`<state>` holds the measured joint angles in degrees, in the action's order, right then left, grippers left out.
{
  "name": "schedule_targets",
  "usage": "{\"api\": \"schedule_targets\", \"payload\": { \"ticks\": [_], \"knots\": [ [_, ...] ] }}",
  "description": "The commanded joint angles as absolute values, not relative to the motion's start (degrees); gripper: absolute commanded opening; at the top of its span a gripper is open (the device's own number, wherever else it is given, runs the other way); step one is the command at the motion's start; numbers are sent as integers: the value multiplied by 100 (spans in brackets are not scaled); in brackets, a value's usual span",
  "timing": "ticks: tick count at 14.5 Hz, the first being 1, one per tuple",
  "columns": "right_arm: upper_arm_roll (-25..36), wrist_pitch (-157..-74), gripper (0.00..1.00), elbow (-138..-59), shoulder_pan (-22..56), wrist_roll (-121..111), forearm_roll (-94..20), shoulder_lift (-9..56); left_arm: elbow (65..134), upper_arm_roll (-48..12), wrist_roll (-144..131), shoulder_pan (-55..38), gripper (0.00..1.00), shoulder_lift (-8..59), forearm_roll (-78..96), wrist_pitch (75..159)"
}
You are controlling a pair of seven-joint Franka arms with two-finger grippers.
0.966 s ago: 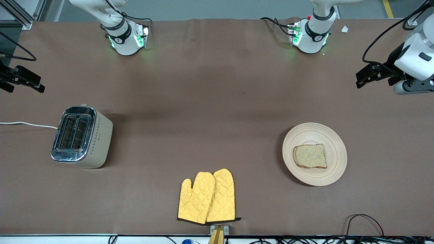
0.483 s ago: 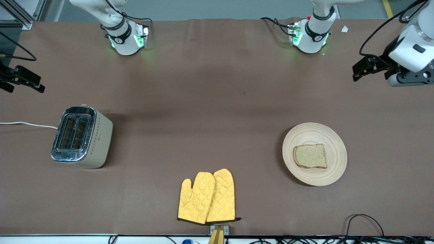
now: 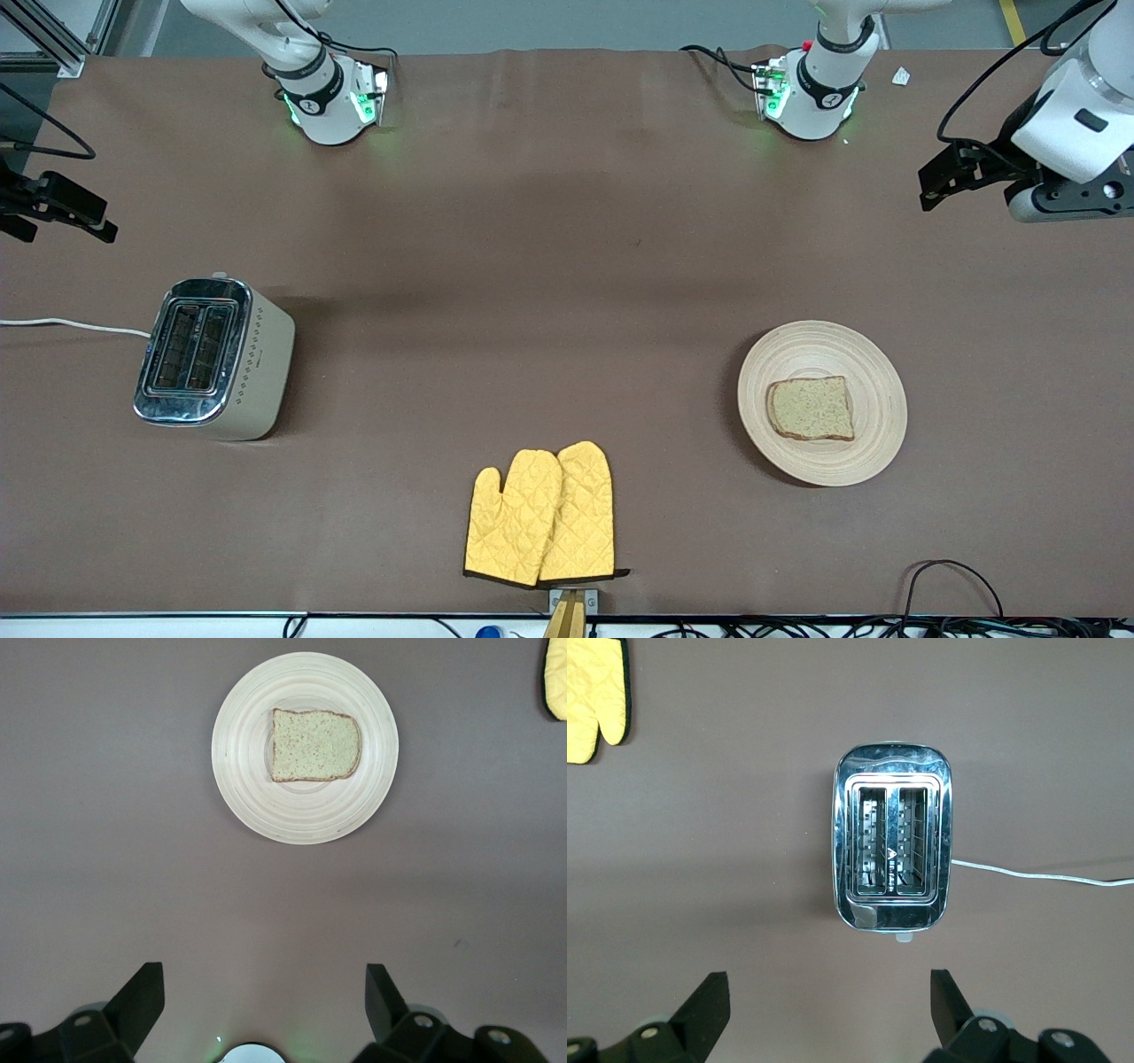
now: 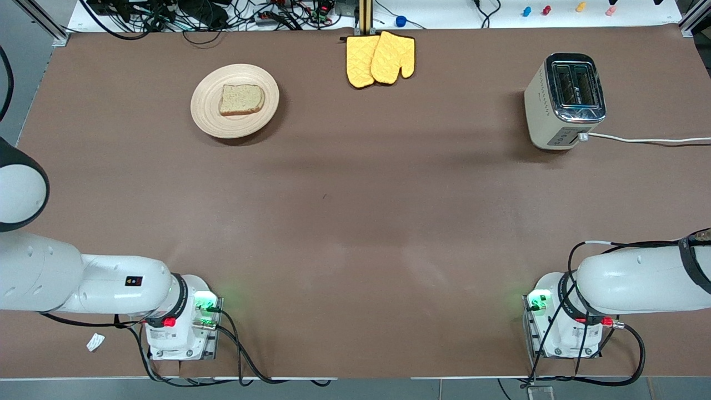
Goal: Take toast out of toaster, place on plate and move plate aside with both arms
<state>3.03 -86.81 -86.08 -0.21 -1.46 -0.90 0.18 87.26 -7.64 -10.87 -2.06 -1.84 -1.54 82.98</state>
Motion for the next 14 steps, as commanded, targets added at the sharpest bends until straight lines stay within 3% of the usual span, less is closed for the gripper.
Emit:
{"api": "schedule_targets", "payload": {
  "ticks": [1, 14],
  "knots": [
    [272, -8666, 100, -8613, -44, -123, -62, -26, 8622, -765, -1028, -149, 100, -229, -185, 8183],
    [281, -8806, 100, -8639, -44, -123, -53, -35, 8561, -773, -1046, -158, 100, -237, -211, 7981]
  ]
}}
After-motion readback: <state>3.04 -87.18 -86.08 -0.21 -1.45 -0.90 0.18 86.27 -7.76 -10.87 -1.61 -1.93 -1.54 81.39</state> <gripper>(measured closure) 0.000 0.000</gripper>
